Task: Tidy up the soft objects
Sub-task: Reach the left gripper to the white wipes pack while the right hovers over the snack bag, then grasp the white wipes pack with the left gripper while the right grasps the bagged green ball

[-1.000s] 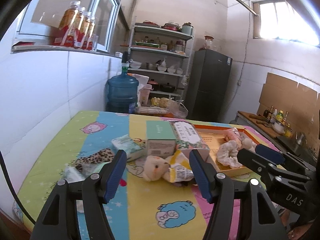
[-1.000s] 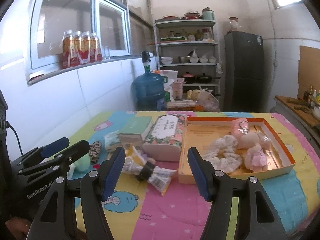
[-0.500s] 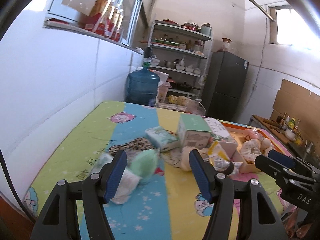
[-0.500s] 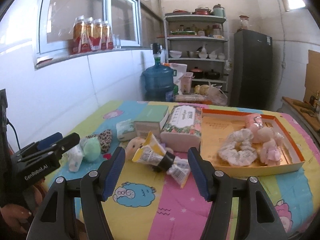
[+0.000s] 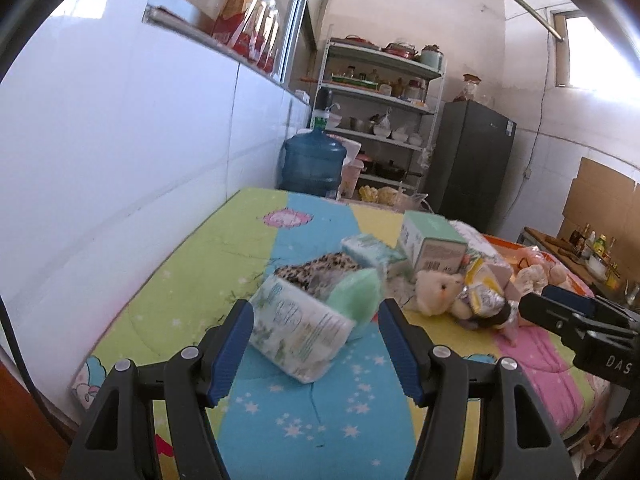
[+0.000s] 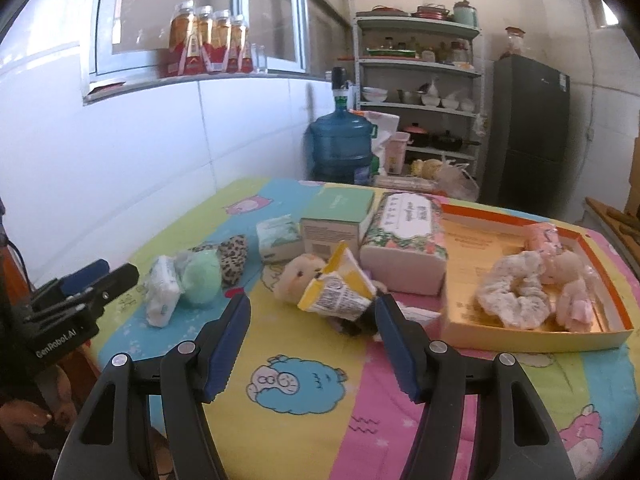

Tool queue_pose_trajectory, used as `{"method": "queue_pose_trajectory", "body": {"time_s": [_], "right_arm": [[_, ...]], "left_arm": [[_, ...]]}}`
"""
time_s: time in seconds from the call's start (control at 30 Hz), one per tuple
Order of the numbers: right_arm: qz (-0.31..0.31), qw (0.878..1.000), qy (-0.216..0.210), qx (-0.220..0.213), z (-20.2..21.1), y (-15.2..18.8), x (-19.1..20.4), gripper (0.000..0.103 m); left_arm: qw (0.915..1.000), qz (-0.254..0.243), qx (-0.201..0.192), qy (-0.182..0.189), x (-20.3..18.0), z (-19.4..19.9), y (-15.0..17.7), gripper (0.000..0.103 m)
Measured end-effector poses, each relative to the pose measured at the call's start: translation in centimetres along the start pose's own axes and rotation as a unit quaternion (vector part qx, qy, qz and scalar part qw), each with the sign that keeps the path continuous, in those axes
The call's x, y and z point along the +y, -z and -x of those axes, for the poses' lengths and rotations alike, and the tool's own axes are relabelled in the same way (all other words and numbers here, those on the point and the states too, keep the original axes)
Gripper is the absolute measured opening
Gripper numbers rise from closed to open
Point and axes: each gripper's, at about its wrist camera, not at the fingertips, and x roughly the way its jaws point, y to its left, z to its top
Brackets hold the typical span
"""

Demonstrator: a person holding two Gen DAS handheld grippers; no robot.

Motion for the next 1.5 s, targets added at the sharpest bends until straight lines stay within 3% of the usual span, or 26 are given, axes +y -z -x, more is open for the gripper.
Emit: {"method": "queue_pose_trajectory", "body": {"time_s": [0.27, 0.47, 0.63, 0.77, 0.83, 0.87, 0.97, 1.07, 1.3, 1.5], "right_arm": [[0.008, 0.999, -0.026, 0.017, -1.7, 0.4, 1.5, 0.067], [0.005, 0.999, -0.027, 0.022, -2.2, 0.5, 1.3, 0.067], [0.0, 0.999, -0.028, 0.024, -2.6, 0.6, 1.1, 0.067], [0.0, 0.999, -0.033, 0.027, -3.2, 0.6, 1.3, 0.067], [0.0, 0.999, -0.037, 0.03, -3.5, 0.6, 1.3, 0.067], [0.0, 0.999, -0.04, 0.031, -3.7, 0.6, 1.4, 0.067], [0.0, 0.998, -0.053, 0.035, -4.3, 0.4, 1.7, 0.067], [-0.001, 0.996, -0.076, 0.039, -5.1, 0.1, 2.2, 0.067], [-0.012, 0.99, -0.132, 0.048, -7.2, -0.8, 4.1, 0.067], [-0.005, 0.986, -0.153, 0.072, -10.2, -1.6, 6.4, 0.067]], "left_arm": [[0.9997, -0.011, 0.02, 0.003, 0.0, -1.8, 1.4, 0.065], [0.9963, -0.067, 0.034, -0.042, -0.9, -4.2, 2.3, 0.064], [0.9885, -0.122, 0.047, -0.076, -2.0, -5.6, 2.4, 0.065], [0.9833, -0.148, 0.063, -0.085, -2.4, -6.8, 2.7, 0.065], [0.9839, -0.147, 0.06, -0.083, -2.2, -6.9, 2.7, 0.062], [0.9852, -0.141, 0.056, -0.08, -2.0, -6.9, 2.7, 0.054], [0.992, -0.106, 0.043, -0.054, -0.6, -6.4, 2.1, 0.042], [0.9933, -0.099, 0.029, -0.052, -0.1, -6.0, 1.7, 0.03], [0.9967, -0.074, 0.006, -0.034, 1.2, -4.2, 1.0, 0.025], [0.997, -0.06, -0.03, -0.038, 2.6, -2.4, -0.1, 0.025]]}}
